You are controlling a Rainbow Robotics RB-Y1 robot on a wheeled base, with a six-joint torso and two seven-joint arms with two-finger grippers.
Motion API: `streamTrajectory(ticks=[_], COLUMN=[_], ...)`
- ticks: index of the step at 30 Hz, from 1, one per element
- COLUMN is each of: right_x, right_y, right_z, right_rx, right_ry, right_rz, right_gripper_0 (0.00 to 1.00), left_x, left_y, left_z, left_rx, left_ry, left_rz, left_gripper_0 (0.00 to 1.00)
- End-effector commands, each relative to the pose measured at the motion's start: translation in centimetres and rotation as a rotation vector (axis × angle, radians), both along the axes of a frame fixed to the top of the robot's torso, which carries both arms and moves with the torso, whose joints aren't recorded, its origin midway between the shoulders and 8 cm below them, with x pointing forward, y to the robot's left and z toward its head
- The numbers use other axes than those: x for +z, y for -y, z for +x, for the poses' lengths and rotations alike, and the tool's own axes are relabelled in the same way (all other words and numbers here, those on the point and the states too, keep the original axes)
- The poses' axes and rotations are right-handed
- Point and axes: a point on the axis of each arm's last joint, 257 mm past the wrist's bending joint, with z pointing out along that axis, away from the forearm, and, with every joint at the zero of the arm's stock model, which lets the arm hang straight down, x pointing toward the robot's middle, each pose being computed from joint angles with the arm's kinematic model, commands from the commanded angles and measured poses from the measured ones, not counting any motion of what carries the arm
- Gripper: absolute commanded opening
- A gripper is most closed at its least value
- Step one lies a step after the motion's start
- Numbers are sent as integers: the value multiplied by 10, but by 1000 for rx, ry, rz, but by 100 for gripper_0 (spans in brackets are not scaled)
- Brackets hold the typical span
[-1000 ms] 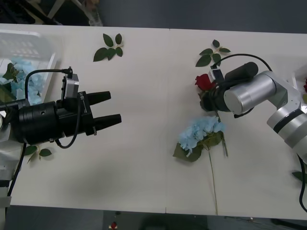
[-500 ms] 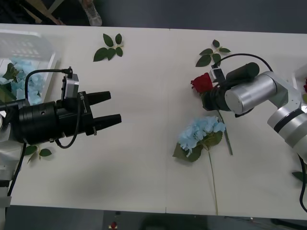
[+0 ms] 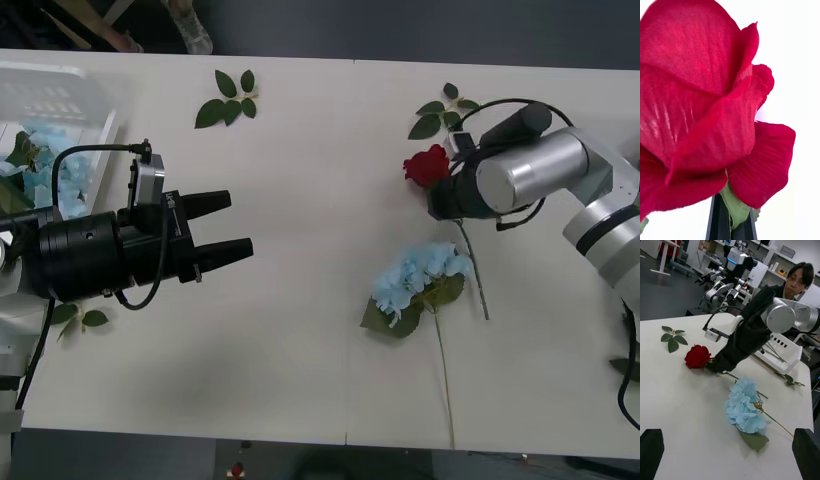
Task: Put the red flowers into the right box and the blue flowers into the left box
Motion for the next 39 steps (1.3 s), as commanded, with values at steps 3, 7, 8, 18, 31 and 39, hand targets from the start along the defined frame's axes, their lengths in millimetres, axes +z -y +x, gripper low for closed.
streamTrajectory(ticks=[3, 7, 8, 18, 31, 39], right_x=[65, 94, 102, 169, 204, 195], right_y=[10, 31, 37, 117, 254, 332], right_z=[12, 1, -3, -42, -75, -83], right_rx=[40, 26, 22, -149, -370, -437], right_ry=[44, 24, 18, -69, -83, 9], right_rz=[-43, -65, -72, -22, -127, -267], right_gripper_0=[0, 0, 0, 0, 0, 0], left_x=[13, 13, 13, 13, 13, 13], left_y=[-7, -7, -7, -7, -7, -7], left_z=[4, 4, 4, 4, 4, 4], left_rx=[0, 0, 0, 0, 0, 0], left_ry=[68, 68, 68, 68, 68, 68], left_rz=[25, 25, 25, 25, 25, 25], left_gripper_0=[100, 100, 100, 100, 100, 100])
